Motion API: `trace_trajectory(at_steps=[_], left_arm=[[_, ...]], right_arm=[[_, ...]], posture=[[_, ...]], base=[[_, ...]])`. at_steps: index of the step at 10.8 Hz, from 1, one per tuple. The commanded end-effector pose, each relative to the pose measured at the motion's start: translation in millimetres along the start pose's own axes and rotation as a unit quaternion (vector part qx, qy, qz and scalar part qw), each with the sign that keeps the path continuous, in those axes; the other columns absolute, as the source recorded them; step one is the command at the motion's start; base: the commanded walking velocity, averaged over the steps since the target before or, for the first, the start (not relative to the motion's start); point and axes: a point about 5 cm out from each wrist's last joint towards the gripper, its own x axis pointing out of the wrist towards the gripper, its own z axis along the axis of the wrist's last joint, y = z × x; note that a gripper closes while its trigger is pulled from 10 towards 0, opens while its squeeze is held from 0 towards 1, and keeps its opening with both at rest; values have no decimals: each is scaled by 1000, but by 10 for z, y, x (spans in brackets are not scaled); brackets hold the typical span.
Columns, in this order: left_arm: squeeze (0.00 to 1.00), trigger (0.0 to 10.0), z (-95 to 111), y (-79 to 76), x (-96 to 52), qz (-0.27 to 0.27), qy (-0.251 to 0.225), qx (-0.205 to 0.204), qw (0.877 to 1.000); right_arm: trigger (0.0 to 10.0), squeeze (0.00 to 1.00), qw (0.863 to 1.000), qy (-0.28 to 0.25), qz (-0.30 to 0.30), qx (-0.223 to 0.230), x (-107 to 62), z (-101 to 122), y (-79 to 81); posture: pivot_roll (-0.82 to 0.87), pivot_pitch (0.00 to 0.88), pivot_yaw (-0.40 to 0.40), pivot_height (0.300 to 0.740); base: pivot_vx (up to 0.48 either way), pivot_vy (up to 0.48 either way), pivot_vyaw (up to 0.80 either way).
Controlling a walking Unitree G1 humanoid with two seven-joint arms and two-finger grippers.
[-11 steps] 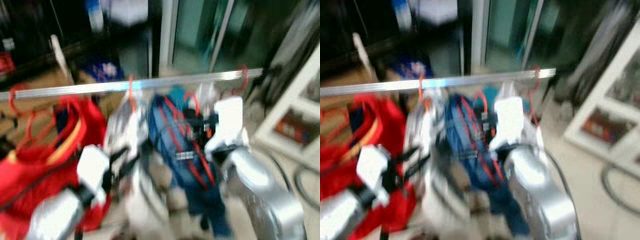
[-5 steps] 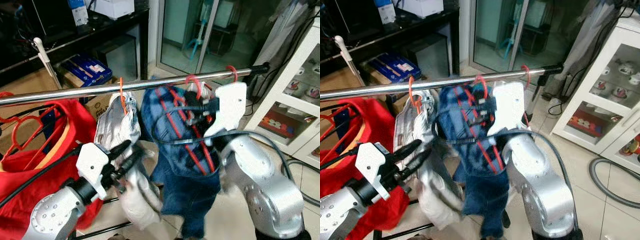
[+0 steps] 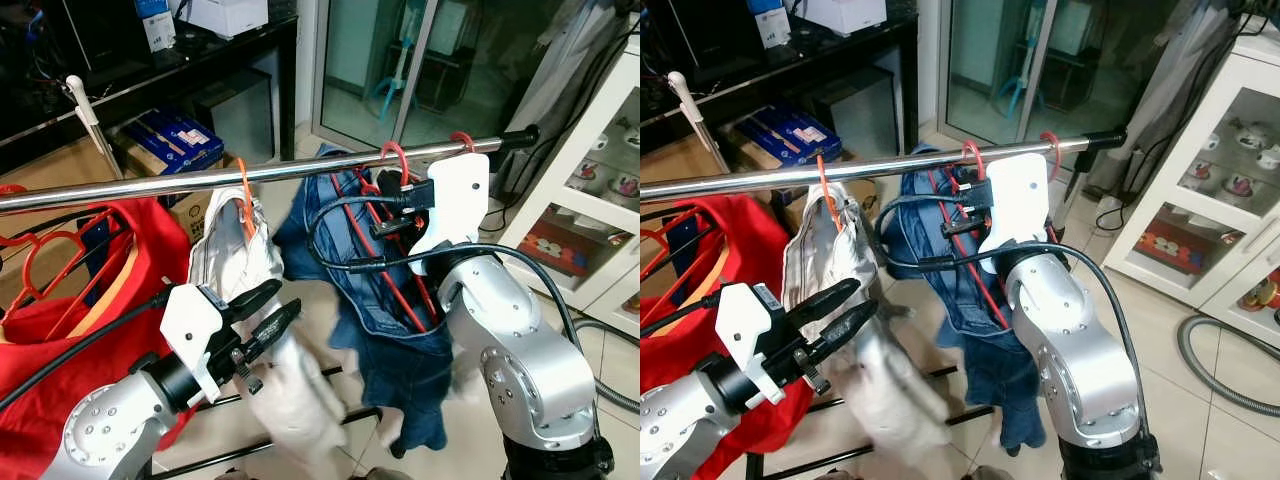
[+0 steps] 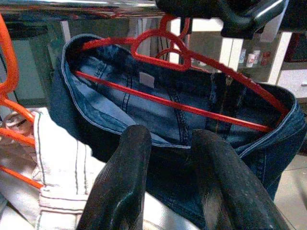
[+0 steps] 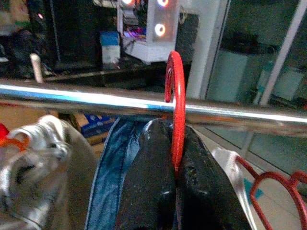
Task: Hang hanger
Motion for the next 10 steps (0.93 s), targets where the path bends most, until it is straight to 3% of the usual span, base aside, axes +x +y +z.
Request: trace_trajectory(at_steps=[1,6,10], left_arm=[[0,10000,83,-18,11,-13,-11,8,1000],[0,10000,80,-38,16,-23,-6,9,1000],[0,10000,57,-41,5,-27,1,4,1000]], right_arm=[[10000,0,1000,-9,-14,-11,39,60,-47],[10000,0,1000,-7,-1,-16,194,109,-31],[10000,0,996,76,30,-37,296,-49,-31]], posture=[[-47,5,-34,740],[-42,2,-37,740],[-41,6,-46,740]], base=[[0,0,0],[0,0,0],[0,0,0]])
